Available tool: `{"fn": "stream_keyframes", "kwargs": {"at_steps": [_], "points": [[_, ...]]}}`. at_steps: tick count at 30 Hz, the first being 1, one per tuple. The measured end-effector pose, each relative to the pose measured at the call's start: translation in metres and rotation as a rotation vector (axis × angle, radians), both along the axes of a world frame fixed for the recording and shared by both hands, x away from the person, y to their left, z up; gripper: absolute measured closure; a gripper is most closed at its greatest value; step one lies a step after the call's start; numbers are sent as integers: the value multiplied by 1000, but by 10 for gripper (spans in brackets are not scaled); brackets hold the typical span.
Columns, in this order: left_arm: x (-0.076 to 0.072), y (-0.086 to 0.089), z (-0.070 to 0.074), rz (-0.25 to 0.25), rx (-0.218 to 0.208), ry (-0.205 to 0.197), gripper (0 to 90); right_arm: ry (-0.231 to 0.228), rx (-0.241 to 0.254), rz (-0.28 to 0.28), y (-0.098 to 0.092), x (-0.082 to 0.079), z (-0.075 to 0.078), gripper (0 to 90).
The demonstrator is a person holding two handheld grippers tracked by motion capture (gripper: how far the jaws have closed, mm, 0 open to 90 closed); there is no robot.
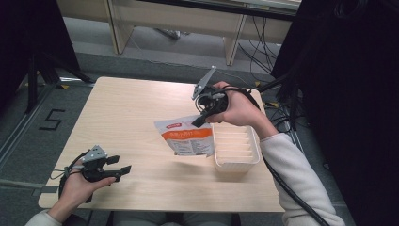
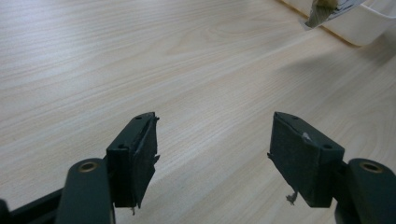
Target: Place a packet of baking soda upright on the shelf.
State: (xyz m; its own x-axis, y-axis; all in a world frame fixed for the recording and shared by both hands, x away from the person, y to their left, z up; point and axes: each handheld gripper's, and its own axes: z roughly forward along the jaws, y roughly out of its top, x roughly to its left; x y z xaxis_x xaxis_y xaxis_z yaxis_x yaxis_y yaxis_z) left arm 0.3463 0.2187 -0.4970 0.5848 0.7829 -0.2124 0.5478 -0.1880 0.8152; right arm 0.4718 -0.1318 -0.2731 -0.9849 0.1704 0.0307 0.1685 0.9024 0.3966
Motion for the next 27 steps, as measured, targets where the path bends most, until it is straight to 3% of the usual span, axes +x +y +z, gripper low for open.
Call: {"fn": "stream_keyframes", "kwargs": {"at_steps": [10,11,13,27], "points": [[0,0,0,1,-3,-2,315,-11,5,8,-11,0,5,900],[0,0,0,1,-2,-3,316,-14,14,31,-11,1,5,900],[0,0,0,2,-2,-3,316,-13,5,6,-14,0,6,900],[0,0,0,4,0,-4,315,-12,-8,1,-28,1,11,900]]}}
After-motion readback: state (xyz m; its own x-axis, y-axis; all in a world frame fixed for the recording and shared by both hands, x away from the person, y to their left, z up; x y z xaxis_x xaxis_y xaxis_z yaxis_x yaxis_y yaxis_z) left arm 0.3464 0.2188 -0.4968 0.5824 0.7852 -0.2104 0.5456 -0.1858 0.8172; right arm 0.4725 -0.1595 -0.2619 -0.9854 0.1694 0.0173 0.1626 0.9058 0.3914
